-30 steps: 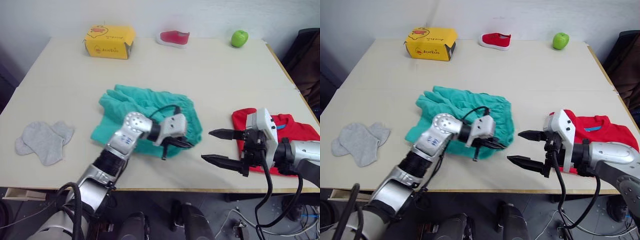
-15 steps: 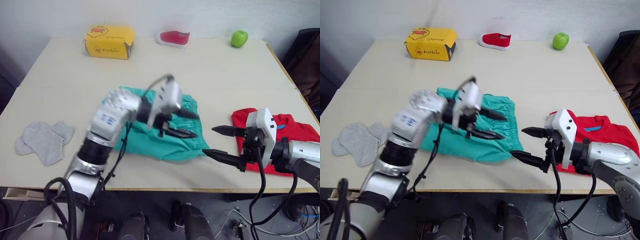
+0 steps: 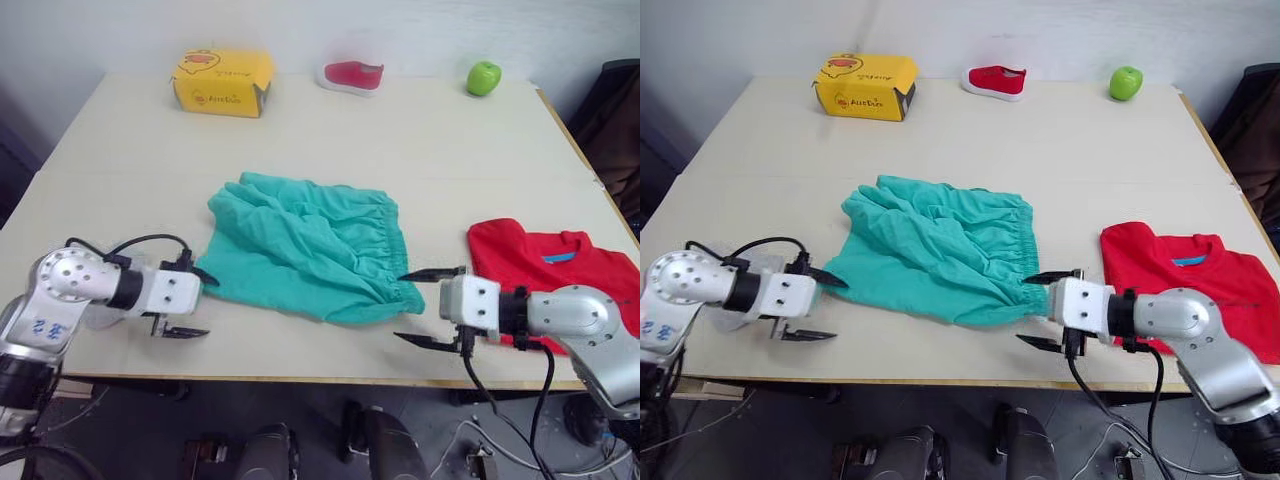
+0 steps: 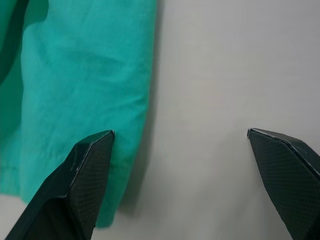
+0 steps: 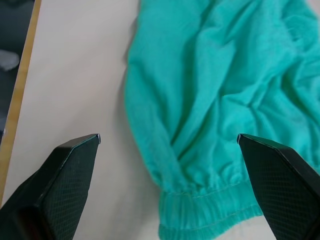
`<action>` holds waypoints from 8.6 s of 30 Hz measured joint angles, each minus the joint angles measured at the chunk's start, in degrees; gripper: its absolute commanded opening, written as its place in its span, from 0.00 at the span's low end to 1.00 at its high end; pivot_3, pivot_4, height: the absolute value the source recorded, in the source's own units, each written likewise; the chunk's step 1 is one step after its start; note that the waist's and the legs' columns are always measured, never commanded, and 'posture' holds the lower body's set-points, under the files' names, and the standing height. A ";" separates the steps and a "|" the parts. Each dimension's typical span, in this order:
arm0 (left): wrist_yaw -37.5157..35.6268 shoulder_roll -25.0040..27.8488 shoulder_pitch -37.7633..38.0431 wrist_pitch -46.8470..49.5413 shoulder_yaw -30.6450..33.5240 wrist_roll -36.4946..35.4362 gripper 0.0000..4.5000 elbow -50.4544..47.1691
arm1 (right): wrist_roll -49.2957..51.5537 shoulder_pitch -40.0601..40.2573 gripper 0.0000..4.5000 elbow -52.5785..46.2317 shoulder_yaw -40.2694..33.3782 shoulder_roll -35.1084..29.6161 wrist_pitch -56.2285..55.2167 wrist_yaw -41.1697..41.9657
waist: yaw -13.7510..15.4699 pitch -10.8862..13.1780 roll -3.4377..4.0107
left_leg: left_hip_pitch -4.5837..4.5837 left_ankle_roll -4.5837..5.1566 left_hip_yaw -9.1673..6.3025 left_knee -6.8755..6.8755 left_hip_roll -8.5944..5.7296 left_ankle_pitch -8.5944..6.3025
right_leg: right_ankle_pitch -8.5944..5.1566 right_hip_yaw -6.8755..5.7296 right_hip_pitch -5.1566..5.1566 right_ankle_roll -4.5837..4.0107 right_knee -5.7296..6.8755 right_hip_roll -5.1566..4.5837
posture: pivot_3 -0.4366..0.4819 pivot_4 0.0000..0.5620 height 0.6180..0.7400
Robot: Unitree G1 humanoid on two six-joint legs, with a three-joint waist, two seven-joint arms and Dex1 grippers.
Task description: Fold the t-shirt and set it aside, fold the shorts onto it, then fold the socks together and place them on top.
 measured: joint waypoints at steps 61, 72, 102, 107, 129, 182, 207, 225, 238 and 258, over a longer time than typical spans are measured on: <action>28.39 -20.98 -78.89 -4.56 -0.88 -1.66 0.00 56.84 | 2.57 -54.68 0.00 32.79 -9.04 12.00 8.13 -22.51 | -2.22 0.14 -0.45 | -0.66 -0.03 0.41 -0.24 -1.02 0.25 | 0.28 -0.50 -1.40 -0.13 0.59 0.07 | 0.48 0.27 1.00; 19.99 -16.71 -70.39 -13.53 1.64 1.63 0.00 65.96 | 0.27 -36.23 0.00 22.07 -6.59 16.43 1.31 -17.68 | -3.57 0.14 -0.47 | -0.11 0.11 0.13 -1.01 -1.20 0.27 | 0.22 -1.65 -1.13 -0.15 0.37 -0.76 | 0.48 0.27 1.00; -16.53 35.54 35.07 32.90 14.32 -43.59 0.00 -15.33 | 36.06 8.27 0.00 -11.37 -8.18 0.07 34.81 11.59 | -0.09 0.38 0.01 | 0.42 0.26 -0.26 0.00 -0.59 -0.16 | 0.41 -1.54 0.04 -0.48 -0.12 -0.72 | 0.48 0.27 1.00; -16.55 39.57 36.75 32.17 15.81 -48.99 0.00 -16.71 | 40.92 10.08 0.00 -13.64 -10.29 -2.42 38.03 13.02 | -0.15 0.39 0.02 | 0.69 0.19 -0.20 -0.07 -0.58 -0.19 | 0.38 -1.44 0.29 -0.49 -0.34 -0.61 | 0.48 0.27 1.00; 17.41 -33.86 -63.74 1.06 -13.48 4.00 0.00 73.10 | 42.42 -0.20 0.00 4.43 -18.79 10.41 49.68 -17.07 | -0.50 0.00 -0.28 | 0.52 0.16 0.15 0.01 -0.37 -0.21 | 0.58 -1.14 0.02 -0.46 -0.08 0.04 | 0.48 0.27 1.00; 3.62 -18.71 -39.85 -31.30 -10.49 13.08 0.73 58.18 | -10.41 4.68 0.32 -15.17 12.49 5.22 21.89 -21.65 | -0.29 -0.10 -0.43 | 0.84 -0.03 0.33 0.08 -0.15 -0.38 | 0.44 -0.79 0.01 -0.67 0.11 0.11 | 0.48 0.27 1.00; -2.79 -3.77 14.13 22.93 -3.46 -11.90 0.00 -22.04 | -13.23 -10.83 0.01 26.99 6.25 0.55 -34.20 1.53 | -1.59 0.07 -0.14 | 1.11 -0.21 0.38 0.02 0.00 -0.40 | 0.28 -0.50 0.04 -0.90 0.08 0.18 | 0.48 0.27 1.00; -4.81 1.84 11.68 43.18 10.98 -30.04 0.55 -24.45 | 1.42 -2.73 0.91 16.16 -5.43 -7.41 -18.96 4.97 | -0.17 0.15 0.11 | 1.11 -0.23 0.40 0.03 0.05 -0.42 | 0.26 -0.41 -0.03 -0.92 0.11 0.15 | 0.48 0.27 1.00; 6.10 -20.85 -19.62 37.06 -8.81 -17.36 0.00 4.84 | 22.41 -16.62 0.22 -0.19 4.43 12.95 29.81 -12.32 | -0.25 0.11 0.11 | 0.89 -0.31 0.43 -0.03 -0.04 -0.39 | 0.27 -0.52 -0.14 -0.93 0.30 0.34 | 0.48 0.27 1.00; -4.05 -20.56 -33.08 19.34 -3.95 -11.12 0.00 34.86 | 20.64 -4.81 0.01 -0.19 -9.85 2.40 34.68 -3.73 | -1.04 0.09 -0.12 | 0.88 -0.25 0.31 0.07 -0.01 -0.35 | 0.33 -0.71 -0.07 -0.86 0.31 0.22 | 0.48 0.27 1.00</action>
